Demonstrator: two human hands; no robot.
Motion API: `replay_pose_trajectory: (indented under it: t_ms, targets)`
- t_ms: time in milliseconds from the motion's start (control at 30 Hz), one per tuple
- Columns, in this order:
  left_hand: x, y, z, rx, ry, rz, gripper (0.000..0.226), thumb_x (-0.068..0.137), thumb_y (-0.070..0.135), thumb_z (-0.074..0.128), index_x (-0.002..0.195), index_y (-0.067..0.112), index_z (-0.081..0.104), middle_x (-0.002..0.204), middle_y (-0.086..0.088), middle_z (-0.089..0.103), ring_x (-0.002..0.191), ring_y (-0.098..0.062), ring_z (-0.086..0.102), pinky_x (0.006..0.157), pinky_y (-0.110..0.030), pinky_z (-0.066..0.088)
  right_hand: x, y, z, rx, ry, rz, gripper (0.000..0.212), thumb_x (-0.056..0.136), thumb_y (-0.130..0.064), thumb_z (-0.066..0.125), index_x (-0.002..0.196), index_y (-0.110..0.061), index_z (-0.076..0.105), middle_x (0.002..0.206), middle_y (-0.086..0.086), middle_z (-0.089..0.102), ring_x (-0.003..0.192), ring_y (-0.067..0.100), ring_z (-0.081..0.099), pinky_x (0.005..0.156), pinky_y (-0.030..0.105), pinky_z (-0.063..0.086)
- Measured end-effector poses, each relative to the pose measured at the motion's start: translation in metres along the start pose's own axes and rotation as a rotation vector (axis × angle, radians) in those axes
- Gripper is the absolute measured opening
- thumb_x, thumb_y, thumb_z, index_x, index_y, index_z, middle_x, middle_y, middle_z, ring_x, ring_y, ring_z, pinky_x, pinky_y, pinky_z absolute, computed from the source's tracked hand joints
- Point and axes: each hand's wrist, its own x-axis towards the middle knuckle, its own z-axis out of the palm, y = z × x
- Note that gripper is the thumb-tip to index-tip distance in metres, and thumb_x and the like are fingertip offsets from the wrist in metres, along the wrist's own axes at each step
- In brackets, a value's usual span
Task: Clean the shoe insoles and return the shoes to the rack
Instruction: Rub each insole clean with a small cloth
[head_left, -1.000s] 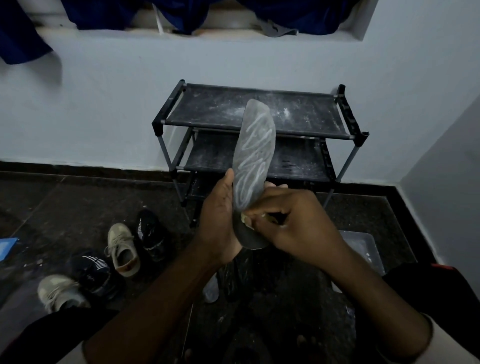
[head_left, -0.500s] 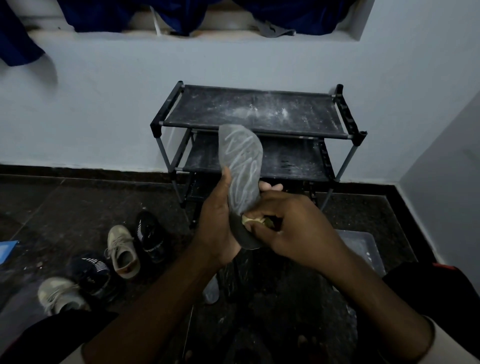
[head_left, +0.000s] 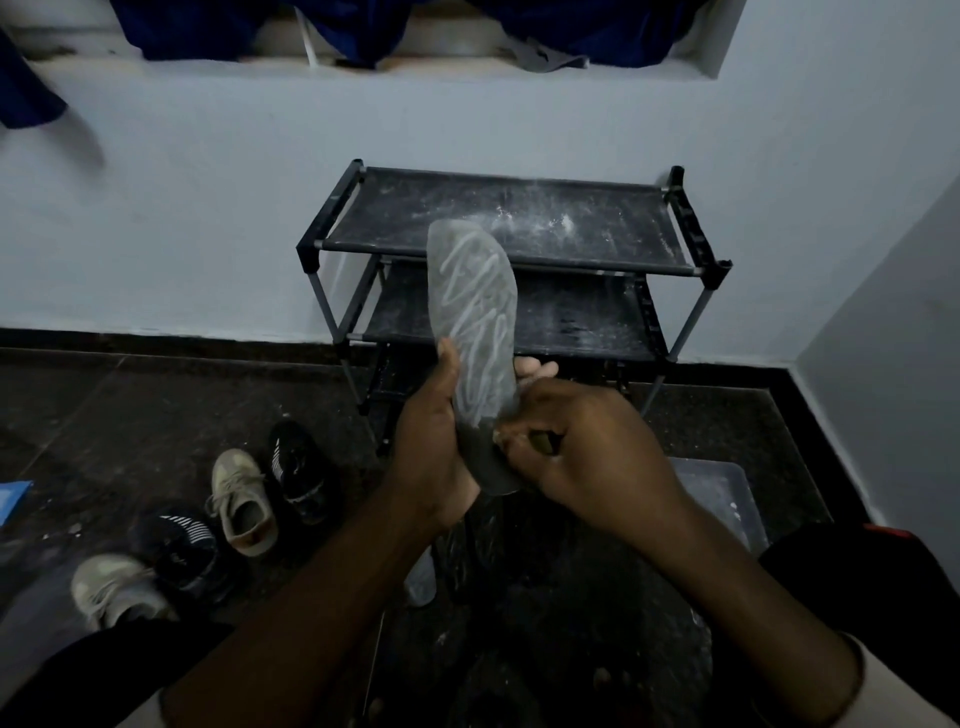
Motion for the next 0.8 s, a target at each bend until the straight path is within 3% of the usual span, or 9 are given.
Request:
replay_pose_trajectory:
  t_ms: [100,167,233,300,400,533,600,700,800]
  targets:
    - [-0.001,-0.001,0.0,-0.006,-0.012,0.0,0.069,0.104,0.054,0.025,0.096,0.015,0.082,0.109,-0.014,0.074,0.102,-0.025,0.072,0.089,-0.04,0.059,0.004,0.008,-0.002,0.04,0.092,0.047,0.009,0.085,-0.023,0.072,0.088,-0.023,0.081,0.1,-0.011,0.072,0.096,0.007,0.069,0.076,0.037,0.058]
    - [-0.001,-0.001,-0.001,0.014,-0.003,-0.001,0.07,0.104,0.056,0.025,0.109,0.009,0.077,0.12,-0.018,0.07,0.112,-0.027,0.068,0.093,-0.041,0.056,0.005,0.003,0.003,0.036,0.056,0.032,0.011,0.085,-0.026,0.069,0.084,-0.023,0.079,0.095,-0.011,0.07,0.091,0.009,0.068,0.073,0.038,0.057]
    - [0.001,-0.001,-0.003,0.03,-0.022,-0.004,0.076,0.104,0.058,0.022,0.13,-0.002,0.06,0.133,-0.024,0.062,0.127,-0.03,0.06,0.102,-0.045,0.049,0.001,0.0,0.006,-0.007,0.001,0.001,0.012,0.086,-0.027,0.067,0.079,-0.023,0.076,0.088,-0.012,0.065,0.082,0.009,0.065,0.068,0.037,0.055]
    - [0.001,0.0,-0.002,0.04,-0.024,0.005,0.076,0.104,0.058,0.021,0.137,-0.003,0.053,0.136,-0.024,0.06,0.13,-0.032,0.057,0.107,-0.048,0.047,0.002,0.007,0.002,-0.017,0.038,0.02,0.01,0.086,-0.026,0.069,0.081,-0.024,0.078,0.091,-0.013,0.067,0.082,0.008,0.065,0.068,0.036,0.055]
    - [0.0,0.001,0.0,0.05,-0.015,0.036,0.071,0.104,0.055,0.023,0.134,0.0,0.057,0.133,-0.023,0.063,0.125,-0.034,0.06,0.106,-0.047,0.049,0.005,0.011,-0.001,0.041,0.146,0.056,0.011,0.087,-0.023,0.07,0.088,-0.021,0.081,0.099,-0.01,0.072,0.087,0.008,0.069,0.073,0.036,0.057]
    - [0.001,0.001,0.0,0.013,-0.021,0.013,0.075,0.102,0.06,0.023,0.139,0.003,0.054,0.138,-0.023,0.059,0.131,-0.033,0.056,0.108,-0.052,0.045,0.001,0.004,0.006,0.026,0.015,0.011,0.014,0.086,-0.028,0.065,0.082,-0.023,0.078,0.092,-0.011,0.069,0.086,0.013,0.068,0.07,0.039,0.055]
    - [0.0,0.001,0.0,0.003,-0.031,0.015,0.073,0.102,0.058,0.022,0.127,0.007,0.067,0.133,-0.022,0.063,0.126,-0.033,0.06,0.108,-0.052,0.046,0.002,0.012,0.002,0.048,0.079,0.051,0.014,0.085,-0.027,0.067,0.085,-0.023,0.08,0.094,-0.011,0.07,0.085,0.012,0.069,0.07,0.039,0.056]
    - [-0.004,-0.001,0.002,0.014,-0.046,0.02,0.073,0.104,0.056,0.022,0.126,0.001,0.065,0.129,-0.022,0.065,0.122,-0.033,0.063,0.105,-0.046,0.05,0.007,0.014,-0.002,0.063,0.197,0.075,0.012,0.087,-0.023,0.069,0.088,-0.021,0.081,0.095,-0.005,0.072,0.083,0.014,0.069,0.07,0.041,0.057]
    - [-0.004,-0.001,0.001,0.027,-0.041,0.022,0.071,0.105,0.055,0.02,0.129,0.004,0.064,0.131,-0.019,0.065,0.122,-0.031,0.063,0.099,-0.042,0.055,0.002,0.005,0.005,0.061,0.084,0.03,0.013,0.087,-0.024,0.067,0.087,-0.021,0.08,0.098,-0.008,0.072,0.086,0.011,0.069,0.072,0.039,0.057]
